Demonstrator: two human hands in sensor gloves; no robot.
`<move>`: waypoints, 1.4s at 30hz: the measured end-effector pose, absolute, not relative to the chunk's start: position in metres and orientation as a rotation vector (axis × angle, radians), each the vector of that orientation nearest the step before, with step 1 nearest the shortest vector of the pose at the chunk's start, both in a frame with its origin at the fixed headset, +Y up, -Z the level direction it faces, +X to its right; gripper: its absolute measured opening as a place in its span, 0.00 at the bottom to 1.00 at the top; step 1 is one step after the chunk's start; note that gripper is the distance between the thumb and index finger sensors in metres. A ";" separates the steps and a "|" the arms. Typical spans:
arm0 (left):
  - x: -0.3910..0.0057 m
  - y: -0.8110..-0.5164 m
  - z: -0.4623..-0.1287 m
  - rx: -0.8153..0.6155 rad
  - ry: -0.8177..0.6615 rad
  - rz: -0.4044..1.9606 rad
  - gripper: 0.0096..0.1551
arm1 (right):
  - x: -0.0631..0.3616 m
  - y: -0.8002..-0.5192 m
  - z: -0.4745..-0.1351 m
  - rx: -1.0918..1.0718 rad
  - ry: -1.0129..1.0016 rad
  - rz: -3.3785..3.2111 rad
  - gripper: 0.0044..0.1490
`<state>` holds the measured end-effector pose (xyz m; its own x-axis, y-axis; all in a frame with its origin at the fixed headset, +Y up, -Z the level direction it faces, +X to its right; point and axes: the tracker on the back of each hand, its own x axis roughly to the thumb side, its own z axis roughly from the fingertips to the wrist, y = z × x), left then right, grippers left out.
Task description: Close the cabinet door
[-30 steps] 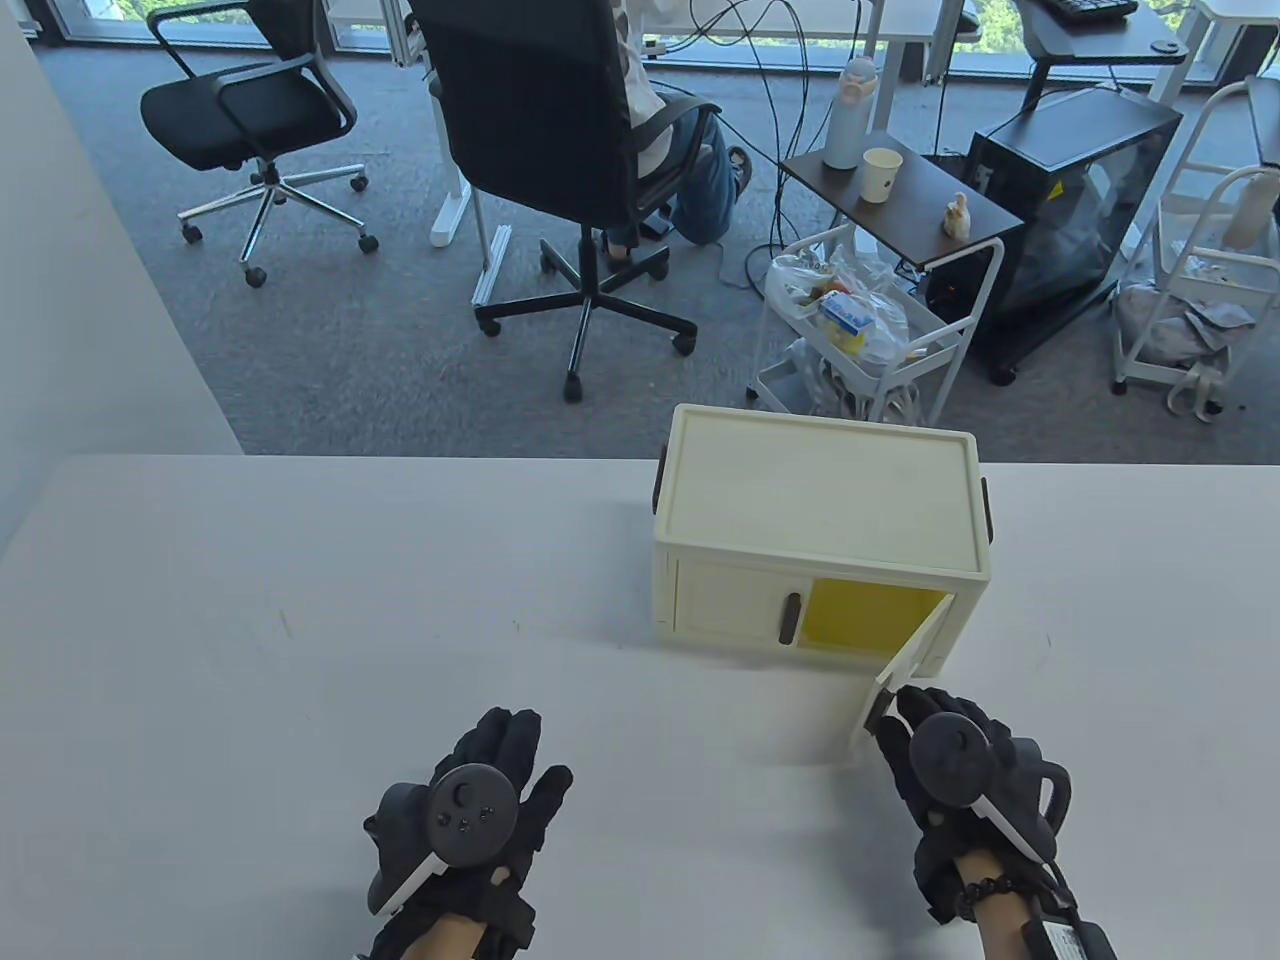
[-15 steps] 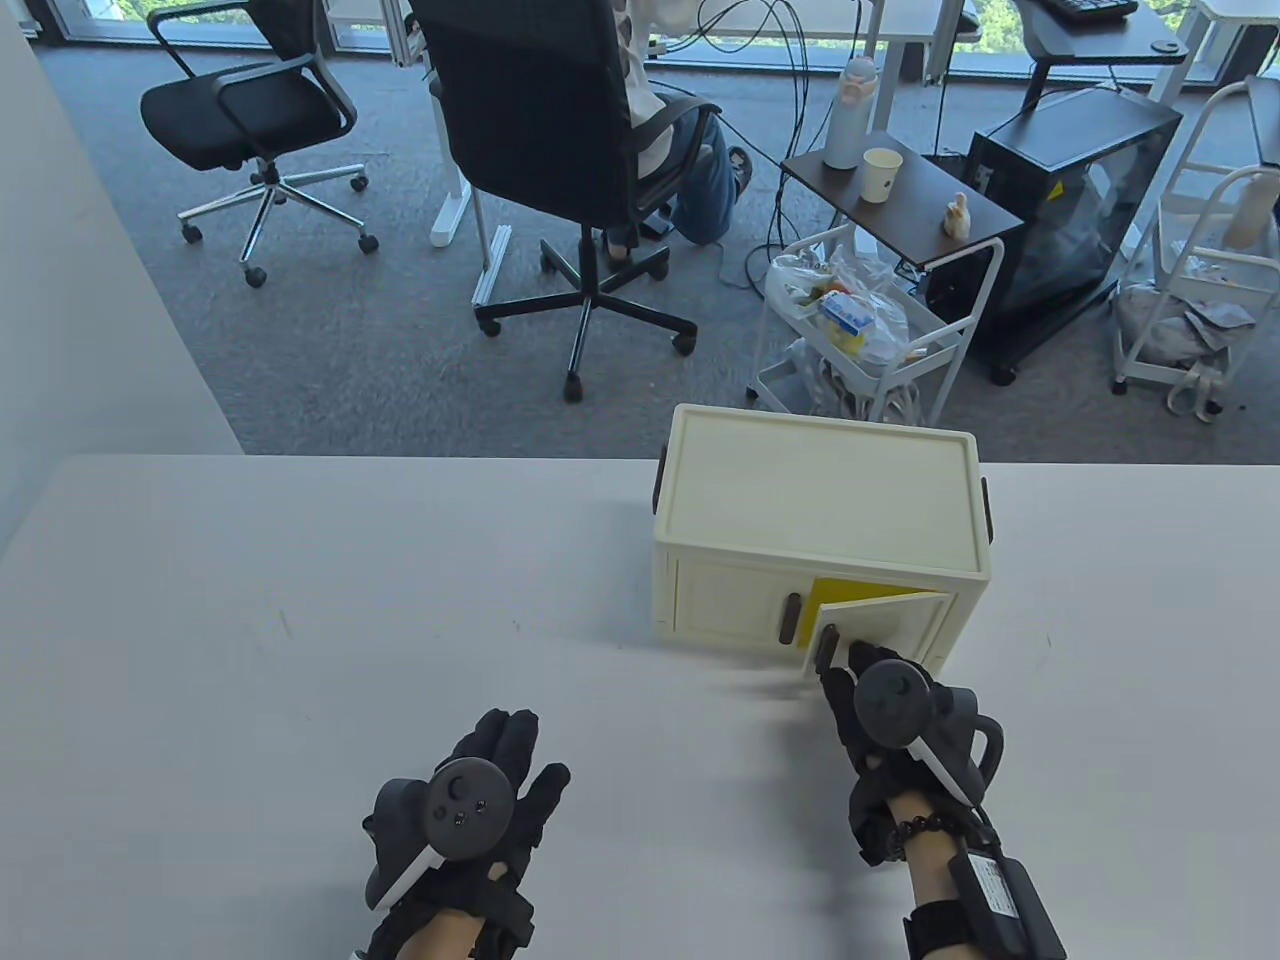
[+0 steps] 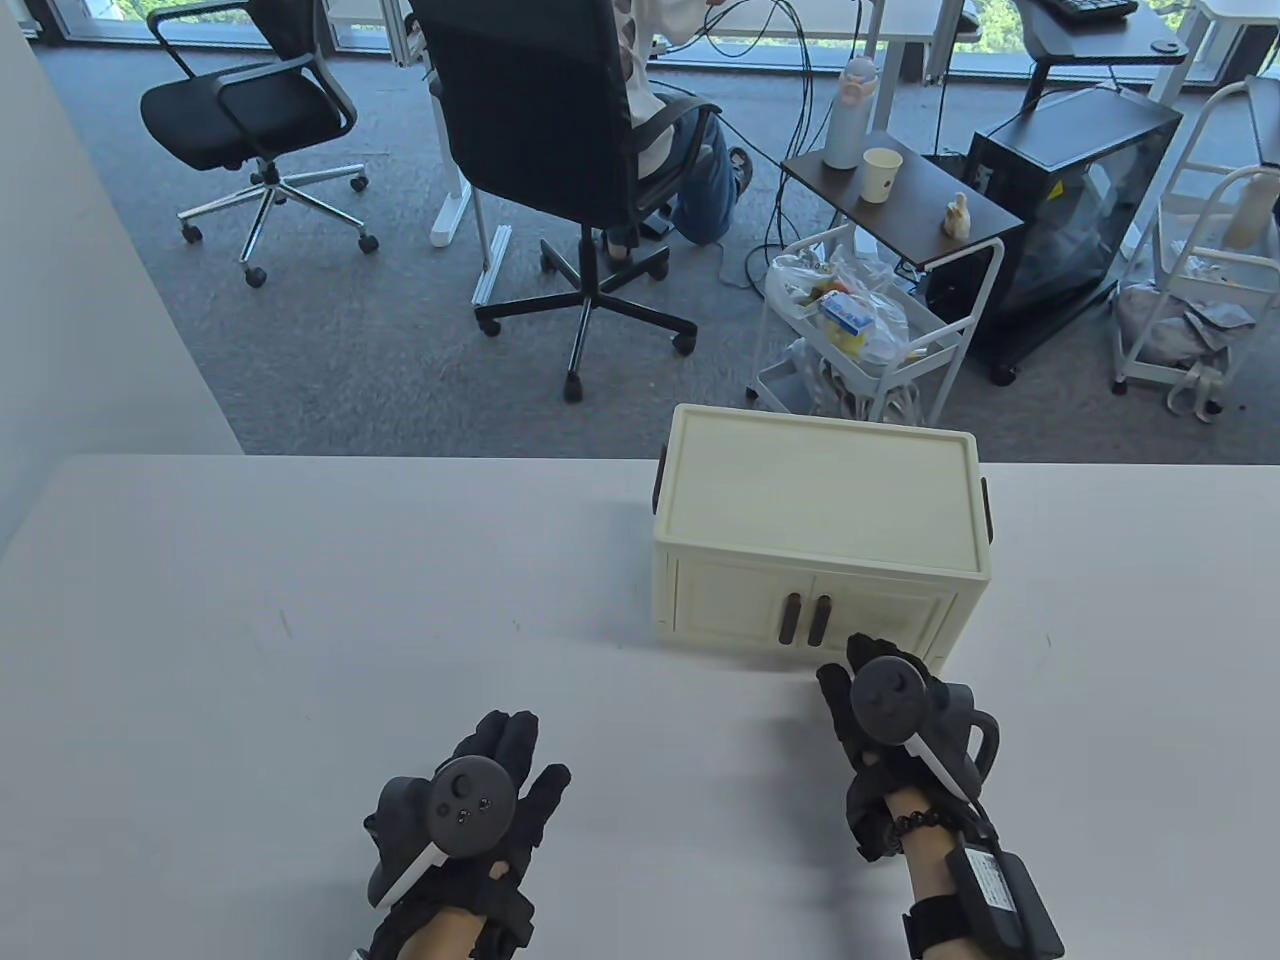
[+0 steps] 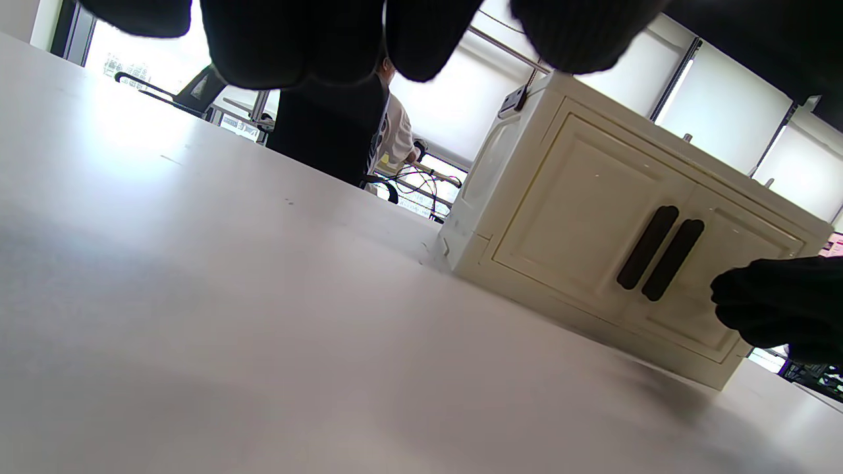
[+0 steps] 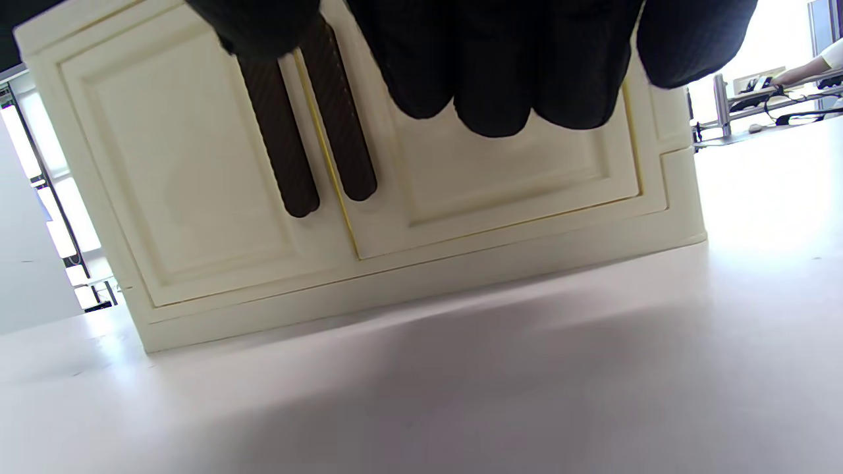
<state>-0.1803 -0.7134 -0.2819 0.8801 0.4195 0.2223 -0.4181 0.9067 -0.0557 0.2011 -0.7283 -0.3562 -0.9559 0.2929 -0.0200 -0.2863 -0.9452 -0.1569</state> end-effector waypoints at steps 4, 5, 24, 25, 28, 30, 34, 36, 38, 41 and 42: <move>-0.177 -0.710 -0.280 0.013 -0.247 0.412 0.41 | 0.215 -0.721 -0.323 0.009 -0.243 2.904 0.41; -0.176 -0.710 -0.280 0.015 -0.249 0.408 0.41 | 0.217 -0.720 -0.319 0.022 -0.227 2.913 0.43; -0.159 -0.691 -0.263 0.120 -0.287 0.193 0.44 | 0.270 -0.722 -0.247 0.046 -0.375 3.047 0.47; -0.158 -0.691 -0.262 0.118 -0.287 0.191 0.44 | 0.270 -0.720 -0.247 0.045 -0.382 3.034 0.47; -0.155 -0.696 -0.262 0.102 -0.290 0.161 0.44 | 0.270 -0.716 -0.243 0.057 -0.401 2.988 0.47; -0.152 -0.700 -0.262 0.087 -0.289 0.146 0.44 | 0.270 -0.714 -0.241 0.060 -0.407 2.951 0.47; -0.151 -0.703 -0.262 0.067 -0.284 0.134 0.43 | 0.270 -0.712 -0.241 0.077 -0.411 2.912 0.47; -0.152 -0.703 -0.263 0.067 -0.277 0.141 0.43 | 0.269 -0.713 -0.243 0.088 -0.404 2.900 0.47; -0.153 -0.704 -0.263 0.067 -0.272 0.149 0.43 | 0.268 -0.714 -0.244 0.098 -0.398 2.893 0.47; -0.152 -0.707 -0.263 0.050 -0.271 0.147 0.43 | 0.266 -0.715 -0.245 0.112 -0.379 2.877 0.47; -0.152 -0.707 -0.263 0.050 -0.271 0.148 0.43 | 0.265 -0.715 -0.246 0.116 -0.380 2.877 0.47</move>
<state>-0.1521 -0.7070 -0.2633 0.9527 0.1386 0.2705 -0.1520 0.9880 0.0291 0.2652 -0.7153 -0.2456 -0.9690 0.2220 0.1088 -0.2427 -0.9383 -0.2465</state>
